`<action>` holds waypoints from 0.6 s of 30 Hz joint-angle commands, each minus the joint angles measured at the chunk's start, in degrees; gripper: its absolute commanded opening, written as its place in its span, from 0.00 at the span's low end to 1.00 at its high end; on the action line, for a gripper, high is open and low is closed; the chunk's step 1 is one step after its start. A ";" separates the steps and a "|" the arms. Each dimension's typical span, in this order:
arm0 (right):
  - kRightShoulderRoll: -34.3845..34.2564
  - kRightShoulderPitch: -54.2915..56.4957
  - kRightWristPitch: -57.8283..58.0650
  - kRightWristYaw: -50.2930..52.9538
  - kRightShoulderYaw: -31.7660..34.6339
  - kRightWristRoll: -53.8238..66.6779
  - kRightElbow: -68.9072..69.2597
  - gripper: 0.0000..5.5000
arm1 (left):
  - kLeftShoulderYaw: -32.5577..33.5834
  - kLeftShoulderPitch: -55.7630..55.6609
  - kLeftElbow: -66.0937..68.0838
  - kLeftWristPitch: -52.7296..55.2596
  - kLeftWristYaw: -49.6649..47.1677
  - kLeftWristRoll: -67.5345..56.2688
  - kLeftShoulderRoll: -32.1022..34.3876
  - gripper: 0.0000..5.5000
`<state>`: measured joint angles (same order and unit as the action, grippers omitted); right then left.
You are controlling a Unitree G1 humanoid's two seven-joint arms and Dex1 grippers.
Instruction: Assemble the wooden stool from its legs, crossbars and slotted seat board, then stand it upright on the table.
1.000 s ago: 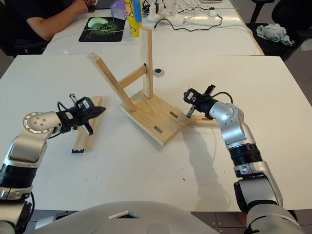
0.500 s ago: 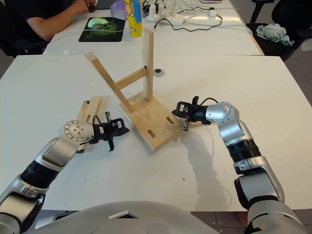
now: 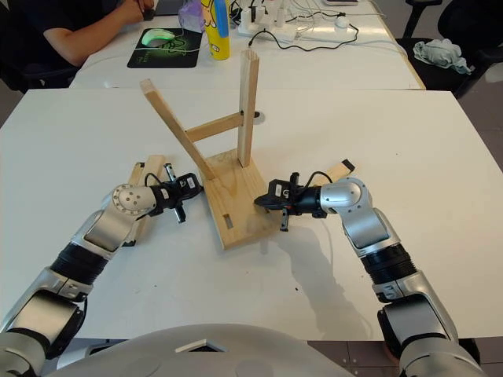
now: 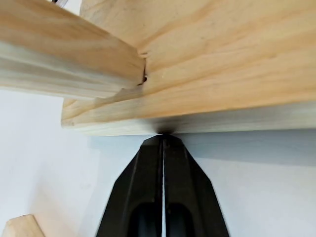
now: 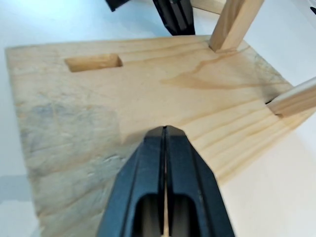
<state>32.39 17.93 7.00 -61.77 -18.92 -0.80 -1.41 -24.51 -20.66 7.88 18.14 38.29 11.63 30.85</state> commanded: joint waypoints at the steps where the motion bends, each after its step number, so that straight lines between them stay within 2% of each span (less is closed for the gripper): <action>1: 0.37 1.70 -0.15 6.93 1.21 -4.65 -5.03 0.00 | -1.56 0.77 3.54 0.11 0.71 2.10 -0.60 0.01; 9: -0.70 5.41 -1.07 8.53 4.60 -1.21 -8.29 0.00 | -0.97 1.22 4.64 -0.89 0.86 2.91 -1.28 0.01; 18: 1.79 6.32 -4.38 10.88 1.54 -8.86 -12.20 0.00 | -1.41 2.56 1.42 0.87 2.09 2.85 -1.57 0.01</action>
<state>32.96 23.34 2.93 -52.22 -16.78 -7.08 -11.72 -24.36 -20.86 8.72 17.03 38.51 13.77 29.54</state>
